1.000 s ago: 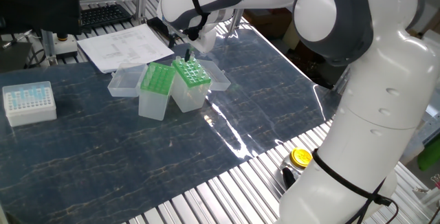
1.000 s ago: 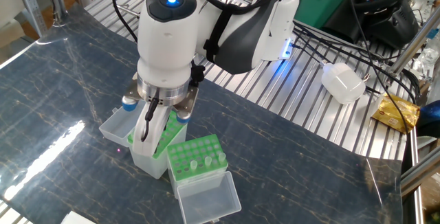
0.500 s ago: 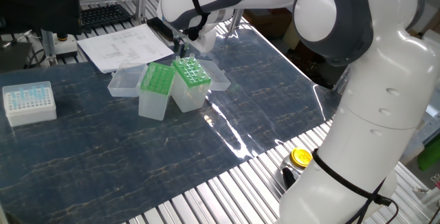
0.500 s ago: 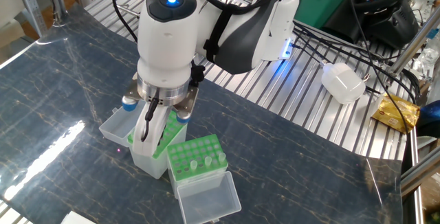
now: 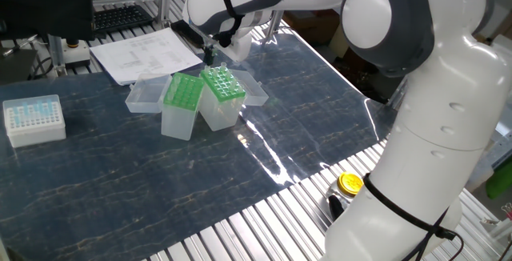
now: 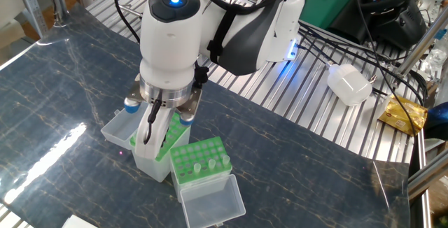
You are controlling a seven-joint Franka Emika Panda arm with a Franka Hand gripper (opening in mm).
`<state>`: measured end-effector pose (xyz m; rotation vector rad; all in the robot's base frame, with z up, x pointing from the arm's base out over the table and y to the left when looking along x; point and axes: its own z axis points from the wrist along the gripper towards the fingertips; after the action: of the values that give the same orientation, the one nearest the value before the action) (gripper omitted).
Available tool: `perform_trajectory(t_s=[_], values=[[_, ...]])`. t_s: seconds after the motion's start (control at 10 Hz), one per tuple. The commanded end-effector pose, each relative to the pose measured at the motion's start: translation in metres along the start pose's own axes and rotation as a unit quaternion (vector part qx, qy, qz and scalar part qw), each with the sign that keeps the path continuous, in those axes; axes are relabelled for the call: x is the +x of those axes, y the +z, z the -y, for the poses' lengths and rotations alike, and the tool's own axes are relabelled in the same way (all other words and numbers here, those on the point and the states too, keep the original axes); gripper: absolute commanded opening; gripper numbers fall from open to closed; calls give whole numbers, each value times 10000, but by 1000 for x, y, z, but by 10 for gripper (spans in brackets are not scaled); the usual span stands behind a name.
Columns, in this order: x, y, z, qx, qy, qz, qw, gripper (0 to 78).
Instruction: Transfer all large pipette tips from one holder to another
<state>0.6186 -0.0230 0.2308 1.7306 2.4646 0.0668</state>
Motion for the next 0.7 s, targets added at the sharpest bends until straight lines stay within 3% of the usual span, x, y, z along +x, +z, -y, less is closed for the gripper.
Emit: perform_trajectory(t_s=[0.1,0.7], values=[[2,12,-4,-104,691,56,9975,11],[2,12,-4,-46,876,36,9961,11]])
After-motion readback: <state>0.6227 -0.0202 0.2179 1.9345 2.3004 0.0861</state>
